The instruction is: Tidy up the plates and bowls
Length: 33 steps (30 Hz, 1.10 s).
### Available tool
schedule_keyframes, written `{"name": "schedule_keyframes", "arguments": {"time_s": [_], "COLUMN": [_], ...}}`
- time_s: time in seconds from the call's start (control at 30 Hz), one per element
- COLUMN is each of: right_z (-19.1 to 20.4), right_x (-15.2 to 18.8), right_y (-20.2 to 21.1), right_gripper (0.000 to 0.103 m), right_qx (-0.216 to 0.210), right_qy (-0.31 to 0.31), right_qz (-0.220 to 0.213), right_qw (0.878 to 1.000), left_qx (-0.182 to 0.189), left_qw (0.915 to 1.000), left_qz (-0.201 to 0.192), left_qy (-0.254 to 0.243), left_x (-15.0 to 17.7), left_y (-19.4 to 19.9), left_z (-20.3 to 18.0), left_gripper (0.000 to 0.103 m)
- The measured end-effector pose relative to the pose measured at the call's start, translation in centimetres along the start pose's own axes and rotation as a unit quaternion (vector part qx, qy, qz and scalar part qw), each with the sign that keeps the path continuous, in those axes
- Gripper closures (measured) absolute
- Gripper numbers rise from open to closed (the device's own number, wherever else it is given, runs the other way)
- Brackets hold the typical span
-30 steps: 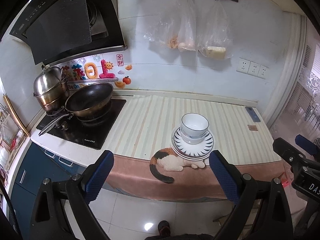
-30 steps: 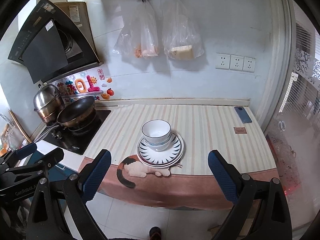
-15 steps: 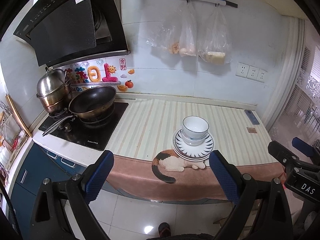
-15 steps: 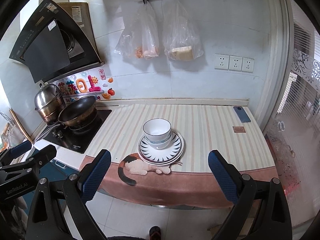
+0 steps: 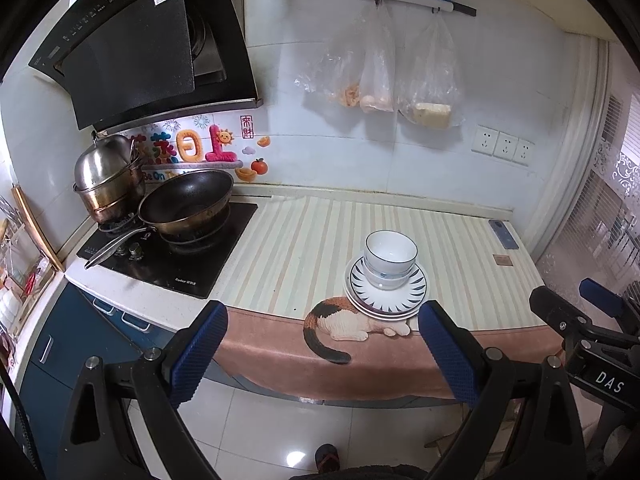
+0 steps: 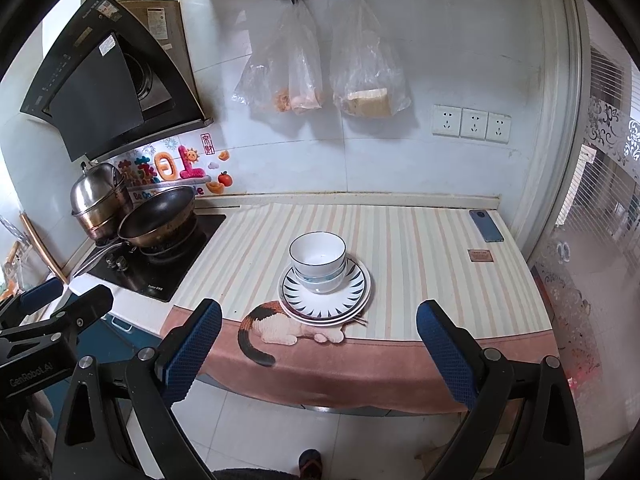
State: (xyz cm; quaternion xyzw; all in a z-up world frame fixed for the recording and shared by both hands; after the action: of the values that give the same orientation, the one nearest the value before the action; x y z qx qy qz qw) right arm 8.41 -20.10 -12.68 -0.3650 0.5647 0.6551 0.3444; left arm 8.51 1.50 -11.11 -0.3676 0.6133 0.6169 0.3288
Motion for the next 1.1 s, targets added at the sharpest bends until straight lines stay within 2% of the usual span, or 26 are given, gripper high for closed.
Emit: {"name": "schedule_keyframes", "arguments": {"time_s": [1.1], "right_z": [-0.5], "right_x": [0.8], "right_y": [0.0], "right_gripper": [0.003], "right_qx": [0.009], "right_qy": [-0.009], "right_qz": [0.005], "right_qw": [1.000], "left_qx": [0.012], "left_qw": [0.9999], "left_qz": [0.007], "left_qy": [-0.002], "left_x": [0.2], "left_y": [-0.2], "left_z": [-1.3], "left_gripper": [0.005]}}
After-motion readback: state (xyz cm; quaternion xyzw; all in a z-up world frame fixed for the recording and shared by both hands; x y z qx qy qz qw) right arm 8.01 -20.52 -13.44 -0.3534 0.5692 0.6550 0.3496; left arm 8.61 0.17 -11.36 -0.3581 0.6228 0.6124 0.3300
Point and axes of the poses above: each gripper's, at about its wrist camera, not at the fingertips, and y roughly against the way its jaws point, z to its left, x to its underside, the point moved 4 cm from there along -y, roughly the way its jaws point, and after that the axes turned 10 degrees about -z, right-handed, at the moved point
